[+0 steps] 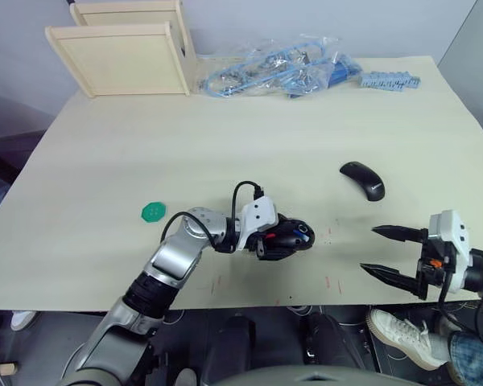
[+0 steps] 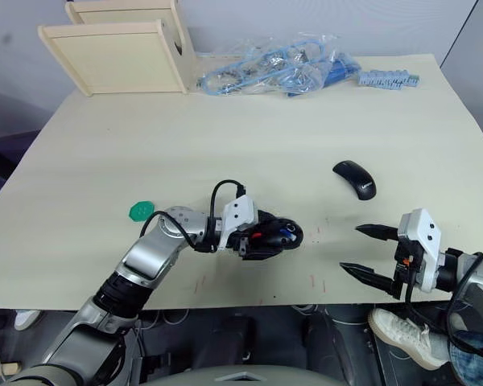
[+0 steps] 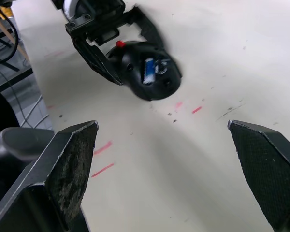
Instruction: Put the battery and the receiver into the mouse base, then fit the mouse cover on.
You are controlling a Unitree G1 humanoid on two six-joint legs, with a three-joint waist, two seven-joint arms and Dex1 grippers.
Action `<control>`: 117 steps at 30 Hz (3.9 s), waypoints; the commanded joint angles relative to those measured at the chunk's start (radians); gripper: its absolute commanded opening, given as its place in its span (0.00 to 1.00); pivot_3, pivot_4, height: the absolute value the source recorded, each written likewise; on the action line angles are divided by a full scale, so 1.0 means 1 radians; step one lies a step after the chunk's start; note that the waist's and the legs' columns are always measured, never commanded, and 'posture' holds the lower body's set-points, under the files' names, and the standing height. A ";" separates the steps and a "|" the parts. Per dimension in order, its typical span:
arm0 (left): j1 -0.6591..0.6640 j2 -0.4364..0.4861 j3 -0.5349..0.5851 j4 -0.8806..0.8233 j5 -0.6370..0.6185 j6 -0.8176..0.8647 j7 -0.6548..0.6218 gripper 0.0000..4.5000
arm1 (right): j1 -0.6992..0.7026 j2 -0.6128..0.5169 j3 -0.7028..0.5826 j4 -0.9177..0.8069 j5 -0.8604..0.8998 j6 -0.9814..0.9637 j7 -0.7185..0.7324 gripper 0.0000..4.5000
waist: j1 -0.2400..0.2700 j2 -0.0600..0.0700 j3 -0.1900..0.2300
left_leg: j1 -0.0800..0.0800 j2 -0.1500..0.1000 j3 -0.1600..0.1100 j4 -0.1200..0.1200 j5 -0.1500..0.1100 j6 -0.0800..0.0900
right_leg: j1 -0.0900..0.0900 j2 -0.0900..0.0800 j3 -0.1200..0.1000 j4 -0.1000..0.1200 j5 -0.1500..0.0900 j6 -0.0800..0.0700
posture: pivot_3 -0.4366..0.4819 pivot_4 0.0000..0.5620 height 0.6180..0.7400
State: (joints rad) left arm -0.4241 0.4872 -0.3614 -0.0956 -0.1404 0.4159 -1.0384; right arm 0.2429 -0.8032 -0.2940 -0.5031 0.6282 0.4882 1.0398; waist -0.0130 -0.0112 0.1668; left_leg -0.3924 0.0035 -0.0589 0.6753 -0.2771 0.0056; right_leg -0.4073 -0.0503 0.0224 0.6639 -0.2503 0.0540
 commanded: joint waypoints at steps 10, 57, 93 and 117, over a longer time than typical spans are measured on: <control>0.141 0.094 0.218 -0.191 -0.190 0.031 -0.009 0.99 | 0.011 0.032 -0.053 0.017 0.001 -0.059 -0.049 1.00 | 0.001 0.000 0.000 | 0.000 0.001 0.000 0.000 0.000 0.000 | 0.000 0.000 0.000 0.000 0.000 0.000 | 0.48 0.27 1.00; 0.819 0.097 0.779 -0.342 -0.653 -0.193 -0.186 0.99 | -0.775 0.098 0.230 0.669 -0.244 0.234 -0.301 1.00 | -0.004 0.000 0.000 | 0.009 0.003 0.010 -0.006 0.000 0.000 | 0.003 0.001 0.008 -0.002 0.000 -0.001 | 0.48 0.27 1.00; 0.796 0.096 0.773 -0.318 -0.667 -0.226 -0.236 0.99 | -0.802 0.126 0.241 0.781 -0.324 0.164 -0.235 1.00 | -0.005 0.001 0.001 | 0.009 0.003 0.010 -0.006 0.000 0.000 | 0.003 0.001 0.008 -0.003 0.000 -0.001 | 0.48 0.27 1.00; 0.821 0.084 0.749 -0.282 -0.643 -0.273 -0.244 0.99 | -0.771 0.123 0.220 0.755 -0.321 0.163 -0.249 1.00 | -0.004 0.001 0.001 | 0.009 0.003 0.010 -0.006 0.000 0.000 | 0.003 0.001 0.008 -0.003 -0.001 -0.001 | 0.48 0.27 1.00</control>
State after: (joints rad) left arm 0.3948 0.5635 0.3833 -0.3732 -0.7780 0.1607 -1.2721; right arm -0.5258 -0.6709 -0.0397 0.2847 0.2998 0.6640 0.7949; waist -0.0173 -0.0104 0.1675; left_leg -0.3835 0.0064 -0.0493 0.6693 -0.2774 0.0054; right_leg -0.4043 -0.0493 0.0301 0.6610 -0.2509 0.0531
